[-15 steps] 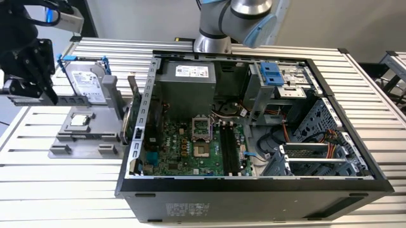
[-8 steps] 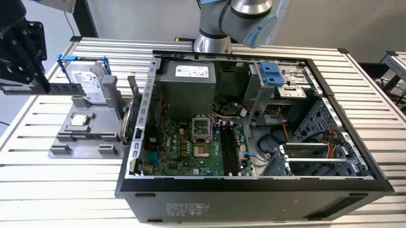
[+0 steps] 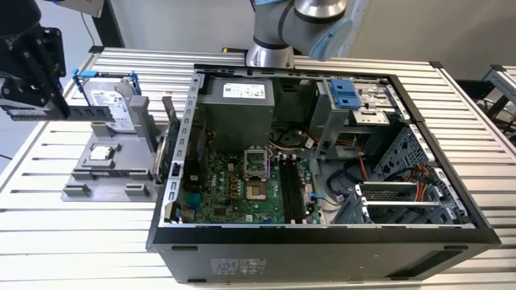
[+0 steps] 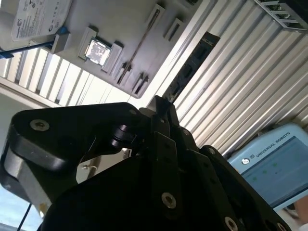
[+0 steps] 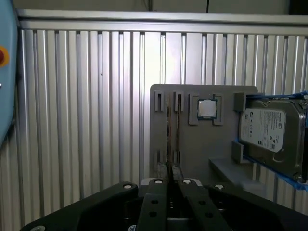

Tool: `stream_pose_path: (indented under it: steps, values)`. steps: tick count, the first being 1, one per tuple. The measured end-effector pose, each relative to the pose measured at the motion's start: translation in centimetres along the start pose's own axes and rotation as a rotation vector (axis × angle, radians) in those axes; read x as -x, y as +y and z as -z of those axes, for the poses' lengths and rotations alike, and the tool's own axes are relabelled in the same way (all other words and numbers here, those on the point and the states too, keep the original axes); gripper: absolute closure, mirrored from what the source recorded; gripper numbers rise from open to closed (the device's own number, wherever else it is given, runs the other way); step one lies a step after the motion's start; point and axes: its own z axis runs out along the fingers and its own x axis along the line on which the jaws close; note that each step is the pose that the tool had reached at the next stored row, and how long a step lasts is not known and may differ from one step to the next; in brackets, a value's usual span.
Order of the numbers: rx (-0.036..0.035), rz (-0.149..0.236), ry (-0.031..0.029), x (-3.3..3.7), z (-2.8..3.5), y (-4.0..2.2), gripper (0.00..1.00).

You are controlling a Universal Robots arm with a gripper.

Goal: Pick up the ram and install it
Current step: 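Pick up the ram and move it above insertion slot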

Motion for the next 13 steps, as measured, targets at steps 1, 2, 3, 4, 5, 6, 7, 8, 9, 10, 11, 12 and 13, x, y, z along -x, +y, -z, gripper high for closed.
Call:
stream_pose_path:
  steps: [1, 2, 3, 4, 5, 6, 7, 8, 9, 10, 11, 12, 13]
  values:
    - [0.0004, 0.0, 0.0, 0.0, 0.0, -0.37, 1.0]
    - [0.0008, 0.0, 0.0, 0.0, 0.01, -0.76, 1.0]
    - [0.0011, 0.0, -0.0001, 0.0, 0.02, -1.17, 1.0]
    - [0.0016, 0.0, -0.0001, 0.0, 0.02, -1.6, 1.0]
    - [0.0021, 0.0, -0.0001, 0.0, 0.03, -2.03, 1.0]
    - [0.0026, 0.0, 0.0, 0.0, 0.04, -2.46, 1.0]
    - [0.003, 0.0, -0.0001, 0.0, 0.04, -2.9, 1.0]
    - [0.0035, 0.0, -0.0001, 0.0, 0.05, -3.34, 1.0]
    - [0.0041, 0.0, 0.0, 0.0, 0.06, -3.78, 1.0]
    - [0.0046, 0.0, -0.0001, 0.0, 0.07, -4.22, 1.0]
    - [0.0052, 0.0, -0.0001, 0.0, 0.07, -4.71, 1.0]
    - [0.0058, 0.0, -0.0001, 0.01, 0.08, -5.13, 1.0]
    - [0.0065, 0.0, 0.0, 0.0, 0.09, -5.6, 1.0]
